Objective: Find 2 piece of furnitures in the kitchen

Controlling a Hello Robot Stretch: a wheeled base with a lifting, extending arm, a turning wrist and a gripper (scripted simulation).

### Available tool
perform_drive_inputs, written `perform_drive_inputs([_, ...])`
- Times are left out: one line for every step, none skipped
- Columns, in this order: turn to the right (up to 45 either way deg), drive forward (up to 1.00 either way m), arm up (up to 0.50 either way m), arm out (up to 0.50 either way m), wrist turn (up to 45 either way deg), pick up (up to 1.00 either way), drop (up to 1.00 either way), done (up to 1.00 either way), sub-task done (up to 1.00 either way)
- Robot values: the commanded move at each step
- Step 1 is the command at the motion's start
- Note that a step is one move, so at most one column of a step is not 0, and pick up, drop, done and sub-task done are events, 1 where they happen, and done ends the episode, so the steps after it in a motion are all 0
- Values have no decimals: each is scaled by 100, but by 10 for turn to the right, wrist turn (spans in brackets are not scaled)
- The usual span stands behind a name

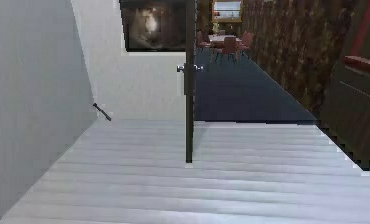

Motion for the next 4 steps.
perform_drive_inputs([90,0,0,0,0,0,0,0,0])
perform_drive_inputs([30,0,0,0,0,0,0,0,0])
perform_drive_inputs([0,25,0,0,0,0,0,0,0])
perform_drive_inputs([30,0,0,0,0,0,0,0,0])
